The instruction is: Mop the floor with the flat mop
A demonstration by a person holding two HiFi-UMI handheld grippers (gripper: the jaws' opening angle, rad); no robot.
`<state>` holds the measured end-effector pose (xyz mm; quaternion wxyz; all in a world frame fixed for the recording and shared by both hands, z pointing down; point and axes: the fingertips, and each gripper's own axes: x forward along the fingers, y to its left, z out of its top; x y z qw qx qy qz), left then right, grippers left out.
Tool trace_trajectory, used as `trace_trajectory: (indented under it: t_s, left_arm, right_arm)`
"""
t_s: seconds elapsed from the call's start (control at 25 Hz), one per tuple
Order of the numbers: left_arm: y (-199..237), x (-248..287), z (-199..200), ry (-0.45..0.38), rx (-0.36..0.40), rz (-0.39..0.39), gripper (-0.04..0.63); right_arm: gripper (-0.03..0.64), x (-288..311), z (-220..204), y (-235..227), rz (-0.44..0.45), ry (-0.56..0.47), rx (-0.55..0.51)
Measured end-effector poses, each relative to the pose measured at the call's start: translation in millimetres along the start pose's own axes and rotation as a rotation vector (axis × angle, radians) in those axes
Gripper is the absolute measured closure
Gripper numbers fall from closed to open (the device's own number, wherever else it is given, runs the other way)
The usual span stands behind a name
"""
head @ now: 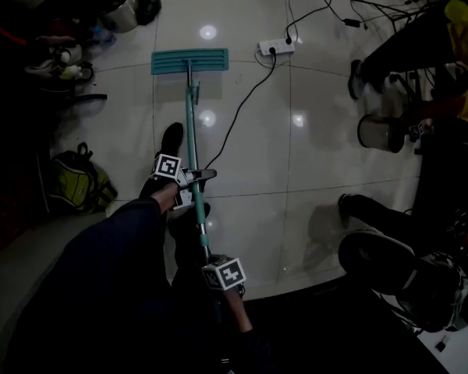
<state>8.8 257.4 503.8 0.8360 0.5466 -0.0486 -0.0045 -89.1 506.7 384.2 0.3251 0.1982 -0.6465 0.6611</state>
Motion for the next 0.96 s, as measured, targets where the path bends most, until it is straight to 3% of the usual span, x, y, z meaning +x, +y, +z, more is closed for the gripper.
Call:
trace_trajectory:
  t_s: [0.2, 0.36, 0.96]
  left_arm:
    - [22, 2, -70, 0.032, 0.004, 0.049, 0.594]
    - [33, 6, -99, 0.062, 0.001, 0.051, 0.594]
    - [29, 15, -112, 0.092, 0.021, 0.021, 0.594]
  right_arm:
    - [0.541, 6, -76, -3, -0.019, -0.012, 0.017]
    - [0.543, 7, -96, 10, 0.012, -0.049, 0.053]
    - [0.543, 10, -103, 12, 0.016, -0.073, 0.067]
